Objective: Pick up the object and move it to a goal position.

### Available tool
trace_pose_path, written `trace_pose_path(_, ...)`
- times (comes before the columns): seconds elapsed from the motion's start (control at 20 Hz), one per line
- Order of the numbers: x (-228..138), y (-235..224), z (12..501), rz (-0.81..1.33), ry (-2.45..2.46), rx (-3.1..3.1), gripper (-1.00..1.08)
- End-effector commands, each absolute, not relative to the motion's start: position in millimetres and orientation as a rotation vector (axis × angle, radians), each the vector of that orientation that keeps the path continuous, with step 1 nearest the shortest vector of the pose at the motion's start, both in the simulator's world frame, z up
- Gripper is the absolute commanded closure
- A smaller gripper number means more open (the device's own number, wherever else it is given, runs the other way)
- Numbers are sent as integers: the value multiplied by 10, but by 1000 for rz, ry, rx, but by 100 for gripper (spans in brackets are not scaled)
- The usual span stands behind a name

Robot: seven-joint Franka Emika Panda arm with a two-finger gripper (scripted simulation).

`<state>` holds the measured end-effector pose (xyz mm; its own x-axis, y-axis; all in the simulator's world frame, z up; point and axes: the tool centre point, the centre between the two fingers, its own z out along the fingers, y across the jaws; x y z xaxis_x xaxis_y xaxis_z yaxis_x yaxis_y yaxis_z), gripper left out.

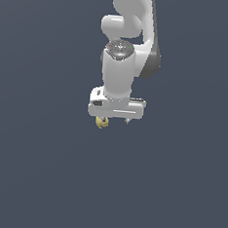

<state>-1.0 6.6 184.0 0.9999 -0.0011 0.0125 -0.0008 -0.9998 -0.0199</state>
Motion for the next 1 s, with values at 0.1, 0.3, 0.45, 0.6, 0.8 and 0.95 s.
trace_pose_path(0.1, -10, 63, 1844, -21, 0, -3120, -92)
trace_pose_path(0.3, -8, 48, 1875, -33, -9, -3110, -92)
trace_pose_path(0.45, 0, 45, 1907, -41, -10, -3101, -92)
trace_pose_path(0.6, 9, 51, 1926, -44, -5, -3099, -92)
trace_pose_path(0.8, -6, 36, 1901, -42, -16, -3101, -92)
trace_pose_path(0.95, -35, 3, 1858, -41, -40, -3103, -92)
